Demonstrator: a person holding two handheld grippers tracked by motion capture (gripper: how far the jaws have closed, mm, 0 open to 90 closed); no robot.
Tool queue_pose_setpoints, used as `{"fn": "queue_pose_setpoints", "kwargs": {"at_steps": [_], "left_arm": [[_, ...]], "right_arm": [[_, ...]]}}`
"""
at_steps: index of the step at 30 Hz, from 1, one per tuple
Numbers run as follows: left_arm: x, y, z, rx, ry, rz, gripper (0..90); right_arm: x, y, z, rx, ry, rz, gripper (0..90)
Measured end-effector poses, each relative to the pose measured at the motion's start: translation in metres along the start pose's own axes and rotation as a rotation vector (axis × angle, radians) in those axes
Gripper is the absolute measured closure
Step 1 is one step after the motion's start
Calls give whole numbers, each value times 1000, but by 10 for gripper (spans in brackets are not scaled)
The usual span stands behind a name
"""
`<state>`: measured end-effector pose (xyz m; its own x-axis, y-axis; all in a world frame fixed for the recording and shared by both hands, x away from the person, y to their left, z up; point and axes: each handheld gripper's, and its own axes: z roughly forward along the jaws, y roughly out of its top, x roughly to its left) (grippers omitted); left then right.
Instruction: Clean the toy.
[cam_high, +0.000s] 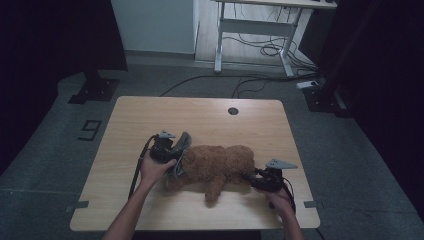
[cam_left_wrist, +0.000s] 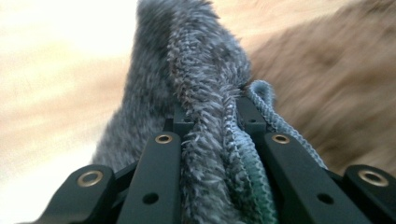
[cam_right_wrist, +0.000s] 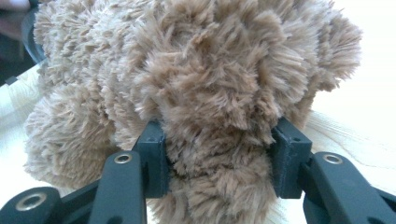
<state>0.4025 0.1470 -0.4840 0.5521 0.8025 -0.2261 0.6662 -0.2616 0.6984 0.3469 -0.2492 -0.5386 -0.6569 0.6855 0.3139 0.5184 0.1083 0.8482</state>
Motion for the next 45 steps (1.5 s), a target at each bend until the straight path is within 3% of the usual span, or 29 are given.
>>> {"fn": "queue_pose_setpoints", "kwargs": {"at_steps": [1,4,7,12,13,14,16,17,18,19,21,22,23,24,26,27,29,31,32,33,35,38,40,41,42,44,45], "left_arm": [[6,-8,-1,-31,-31,-38,749],[8,-12,-3,-39,-16,-32,749],[14,-17,-11,-27,27,-23,748],[11,-14,-19,-57,18,-26,749],[1,-7,-26,-91,1,-9,749],[1,-7,-26,-91,1,-9,748],[-14,5,-32,-132,-38,19,748],[-32,19,-37,-155,-51,68,747],[-32,19,-37,-155,-51,68,748],[-50,34,-39,-174,-73,103,747],[-68,50,-36,-179,-99,136,748],[-68,50,-36,-179,-99,136,748],[-86,64,-27,-172,-127,164,748],[-86,64,-27,-172,-127,164,747],[-103,74,-13,-156,-151,183,747],[-119,80,6,-120,-164,210,748],[-125,83,15,-103,-171,218,747],[-141,85,44,-48,-200,225,747],[-141,85,44,-48,-200,225,746],[-146,83,54,-17,-217,220,746],[-152,78,68,6,-167,258,745],[-149,77,67,7,-156,250,746],[-143,77,61,19,-90,276,746],[-136,76,56,26,-57,281,747],[-124,73,48,23,-42,260,747],[-117,71,41,15,-38,244,747],[-107,67,26,-4,-18,236,747]], "right_arm": [[0,0,0,-4,1,4,492],[0,-1,0,-4,-1,5,494],[-1,-1,0,-1,0,4,494],[-1,-1,1,-2,0,9,494],[-1,-1,1,0,-1,8,494],[-1,-1,1,0,-1,8,494],[-1,-1,1,1,-3,9,494],[0,-1,1,2,-6,11,495],[0,-1,1,2,-8,12,495],[0,-1,2,2,-8,12,495],[0,-1,2,0,-9,13,495],[0,-1,2,0,-9,13,495],[1,-1,1,2,-8,13,494],[1,-1,1,2,-8,13,494],[1,-1,1,1,-8,12,494],[1,-1,1,2,-8,11,494],[1,-1,1,1,-7,10,494],[0,-1,1,-2,-7,8,493],[0,-1,1,-2,-7,8,493],[0,-1,1,-2,-7,8,493],[0,-1,1,1,-8,10,493],[-1,-2,2,4,-7,19,494],[-1,-2,1,7,-8,16,496],[0,-2,1,7,-10,13,501],[0,-2,1,8,-9,11,503],[0,-2,1,11,-7,6,505],[0,-2,1,15,-7,3,508]]}}
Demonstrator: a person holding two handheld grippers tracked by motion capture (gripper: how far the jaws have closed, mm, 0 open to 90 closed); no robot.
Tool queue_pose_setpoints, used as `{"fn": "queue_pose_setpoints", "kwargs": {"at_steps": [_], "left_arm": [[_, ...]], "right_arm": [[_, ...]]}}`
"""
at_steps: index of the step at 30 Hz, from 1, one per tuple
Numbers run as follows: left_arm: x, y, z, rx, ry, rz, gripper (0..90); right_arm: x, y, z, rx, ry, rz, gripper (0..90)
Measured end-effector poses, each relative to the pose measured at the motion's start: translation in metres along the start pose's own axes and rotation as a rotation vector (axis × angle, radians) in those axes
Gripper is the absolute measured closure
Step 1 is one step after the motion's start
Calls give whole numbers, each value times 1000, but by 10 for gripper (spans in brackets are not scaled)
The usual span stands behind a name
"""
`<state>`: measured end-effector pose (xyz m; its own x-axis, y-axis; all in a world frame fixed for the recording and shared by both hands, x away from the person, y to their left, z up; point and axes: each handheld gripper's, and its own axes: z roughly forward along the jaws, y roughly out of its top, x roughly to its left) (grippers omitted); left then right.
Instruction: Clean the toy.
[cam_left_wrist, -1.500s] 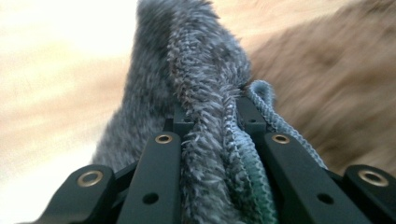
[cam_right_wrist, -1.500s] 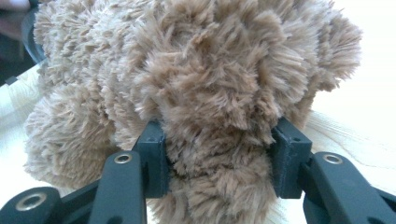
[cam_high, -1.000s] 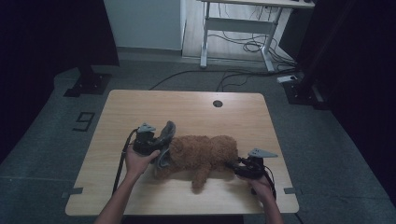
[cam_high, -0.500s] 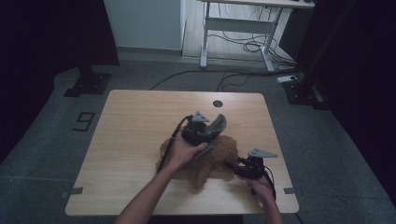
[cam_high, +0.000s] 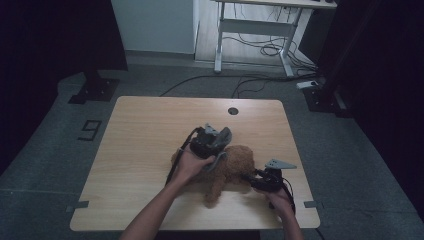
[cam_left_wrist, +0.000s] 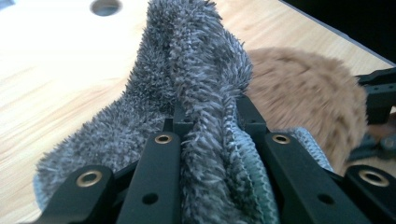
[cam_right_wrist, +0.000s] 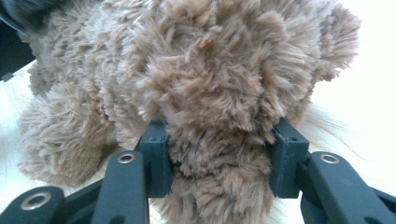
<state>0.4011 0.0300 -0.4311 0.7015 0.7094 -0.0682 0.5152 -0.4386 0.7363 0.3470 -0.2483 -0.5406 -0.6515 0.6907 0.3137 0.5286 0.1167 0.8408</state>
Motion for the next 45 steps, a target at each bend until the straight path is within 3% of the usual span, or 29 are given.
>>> {"fn": "queue_pose_setpoints", "kwargs": {"at_steps": [1,2,3,6,9,11,12,14,16,18,24,26,33,39,42,45], "left_arm": [[0,0,0,0,0,0,747],[9,-8,-16,-10,31,2,747],[9,-8,-16,-10,31,2,747],[33,-29,-40,-22,64,-43,747],[49,-49,-51,-24,86,-90,747],[54,-56,-52,-18,93,-103,747],[62,-72,-52,-9,93,-142,747],[67,-89,-46,12,94,-165,747],[68,-96,-43,5,85,-178,747],[69,-105,-42,-43,59,-211,747],[71,-94,-34,-54,67,-202,749],[78,-86,-27,-57,65,-223,749],[82,-68,-30,-83,52,-206,746],[69,-57,-50,-137,23,-171,744],[57,-36,-64,-183,-7,-129,740],[50,-25,-66,-193,-18,-105,738]], "right_arm": [[0,0,0,0,0,0,508],[-1,0,0,0,2,3,507],[-1,0,0,0,2,3,507],[0,0,0,-1,4,5,508],[0,0,1,2,1,2,507],[0,-1,1,2,1,3,507],[0,-1,1,1,3,4,507],[0,-1,1,4,3,5,507],[-1,-1,1,3,4,6,506],[-1,-1,1,6,4,6,506],[0,0,6,-7,-18,20,508],[0,1,8,-11,-27,29,509],[-3,1,11,-12,-62,35,507],[-4,-3,11,14,-75,22,502],[-3,-3,11,14,-67,16,495],[-3,-3,11,15,-64,14,489]]}}
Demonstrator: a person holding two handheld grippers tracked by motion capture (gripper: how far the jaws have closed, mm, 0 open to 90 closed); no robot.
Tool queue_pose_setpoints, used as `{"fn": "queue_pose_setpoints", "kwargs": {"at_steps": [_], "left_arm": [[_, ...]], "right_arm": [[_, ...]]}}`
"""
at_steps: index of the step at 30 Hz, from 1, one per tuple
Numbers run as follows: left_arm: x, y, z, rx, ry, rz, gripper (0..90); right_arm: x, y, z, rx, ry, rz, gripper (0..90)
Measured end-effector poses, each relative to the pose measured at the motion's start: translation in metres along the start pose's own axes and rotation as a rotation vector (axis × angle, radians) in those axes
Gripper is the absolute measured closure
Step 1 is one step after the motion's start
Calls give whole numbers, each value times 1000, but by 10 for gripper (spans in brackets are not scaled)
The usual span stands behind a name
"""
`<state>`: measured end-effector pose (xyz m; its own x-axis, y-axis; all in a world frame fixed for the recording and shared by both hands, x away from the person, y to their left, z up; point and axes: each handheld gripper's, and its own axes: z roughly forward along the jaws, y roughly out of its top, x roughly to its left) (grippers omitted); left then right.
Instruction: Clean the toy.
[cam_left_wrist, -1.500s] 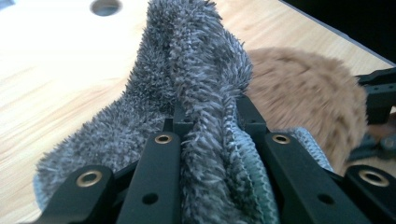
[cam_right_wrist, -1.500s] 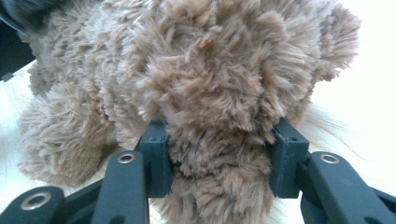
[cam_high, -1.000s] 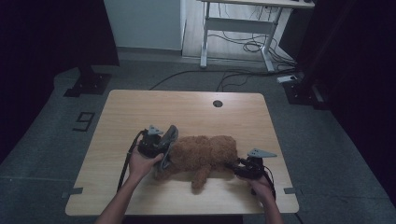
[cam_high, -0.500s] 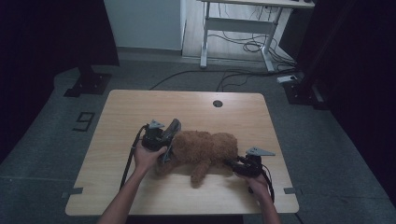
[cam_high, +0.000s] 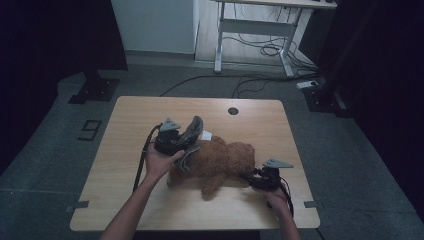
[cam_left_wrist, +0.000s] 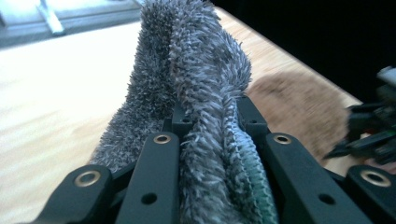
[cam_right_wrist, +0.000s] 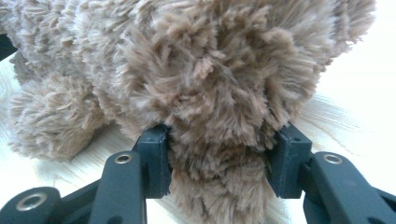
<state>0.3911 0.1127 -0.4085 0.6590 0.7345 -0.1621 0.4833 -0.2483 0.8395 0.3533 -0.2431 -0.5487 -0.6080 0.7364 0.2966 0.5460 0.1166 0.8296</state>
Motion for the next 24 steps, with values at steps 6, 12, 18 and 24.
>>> {"fn": "queue_pose_setpoints", "kwargs": {"at_steps": [6,12,18,24], "left_arm": [[-15,11,30,77,-14,25,736],[-8,-13,56,174,1,-9,737],[-13,-32,48,137,-17,-8,740],[-28,-50,40,102,-39,17,742]], "right_arm": [[-1,0,-1,2,15,-2,439],[-2,1,-5,-6,6,0,312],[-4,9,-14,-9,-7,22,195],[3,21,-25,-61,23,23,120]]}}
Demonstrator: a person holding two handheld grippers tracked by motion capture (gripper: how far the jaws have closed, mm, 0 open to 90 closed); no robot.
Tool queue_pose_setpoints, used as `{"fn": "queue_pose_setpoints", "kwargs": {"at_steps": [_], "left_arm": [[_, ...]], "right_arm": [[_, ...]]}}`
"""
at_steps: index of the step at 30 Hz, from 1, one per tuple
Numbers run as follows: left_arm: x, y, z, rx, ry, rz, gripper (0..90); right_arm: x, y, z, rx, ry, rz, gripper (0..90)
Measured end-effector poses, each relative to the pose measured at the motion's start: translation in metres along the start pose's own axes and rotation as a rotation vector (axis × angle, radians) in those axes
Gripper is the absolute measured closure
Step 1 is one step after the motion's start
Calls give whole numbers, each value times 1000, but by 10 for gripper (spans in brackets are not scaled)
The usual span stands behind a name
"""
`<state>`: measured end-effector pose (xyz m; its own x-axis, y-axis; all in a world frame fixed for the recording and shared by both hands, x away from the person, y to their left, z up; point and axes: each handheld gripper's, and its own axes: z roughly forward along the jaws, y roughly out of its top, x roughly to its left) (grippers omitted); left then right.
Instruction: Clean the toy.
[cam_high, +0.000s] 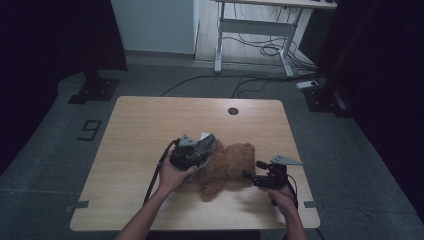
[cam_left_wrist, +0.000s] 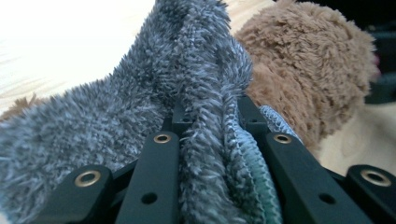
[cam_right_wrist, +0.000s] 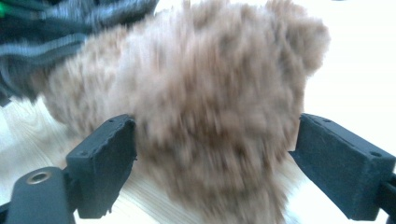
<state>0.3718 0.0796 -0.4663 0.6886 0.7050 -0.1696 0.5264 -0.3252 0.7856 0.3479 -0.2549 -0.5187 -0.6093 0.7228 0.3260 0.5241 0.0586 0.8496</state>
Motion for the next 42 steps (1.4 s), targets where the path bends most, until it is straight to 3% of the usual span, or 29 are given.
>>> {"fn": "queue_pose_setpoints", "kwargs": {"at_steps": [6,7,12,14,15,17,19,22,23,24,26,28,29,32,34,37,38,42], "left_arm": [[-12,-17,-5,-31,-10,16,746],[-16,-19,-7,-33,-8,25,746],[-21,-23,-9,-35,2,44,746],[-22,-25,-9,-40,5,47,746],[-23,-26,-9,-44,4,47,746],[-23,-26,-10,-45,2,48,745],[-25,-24,-12,-48,3,44,743],[-25,-15,-16,-46,-1,28,739],[-29,0,-16,-36,10,47,739],[-29,0,-16,-36,10,47,739],[-41,32,-9,-39,-8,83,740],[-45,39,-5,-42,-13,88,742],[-55,57,7,-49,-41,87,742],[-72,76,33,-12,-54,115,744],[-78,79,43,4,-54,123,744],[-90,82,71,59,-70,135,743],[-94,78,86,98,-61,150,744],[-94,69,92,83,-54,145,747]], "right_arm": [[9,4,9,13,-8,4,29],[11,3,16,35,-19,-3,0],[15,-2,28,65,-34,-24,0],[15,-3,29,70,-33,-28,23],[15,-5,29,59,-29,-38,95],[14,-5,28,56,-26,-39,133],[15,-8,26,43,-18,-57,236],[16,-10,26,32,-19,-59,291],[16,-10,25,26,-26,-61,316],[16,-10,25,25,-27,-59,321],[16,-11,25,24,-24,-64,327],[16,-11,24,26,-23,-70,331],[16,-11,24,28,-21,-73,335],[16,-11,23,25,-19,-78,339],[16,-11,23,28,-18,-84,340],[16,-11,23,24,-15,-89,339],[15,-13,22,18,-5,-79,335],[12,-14,23,19,0,-66,335]]}}
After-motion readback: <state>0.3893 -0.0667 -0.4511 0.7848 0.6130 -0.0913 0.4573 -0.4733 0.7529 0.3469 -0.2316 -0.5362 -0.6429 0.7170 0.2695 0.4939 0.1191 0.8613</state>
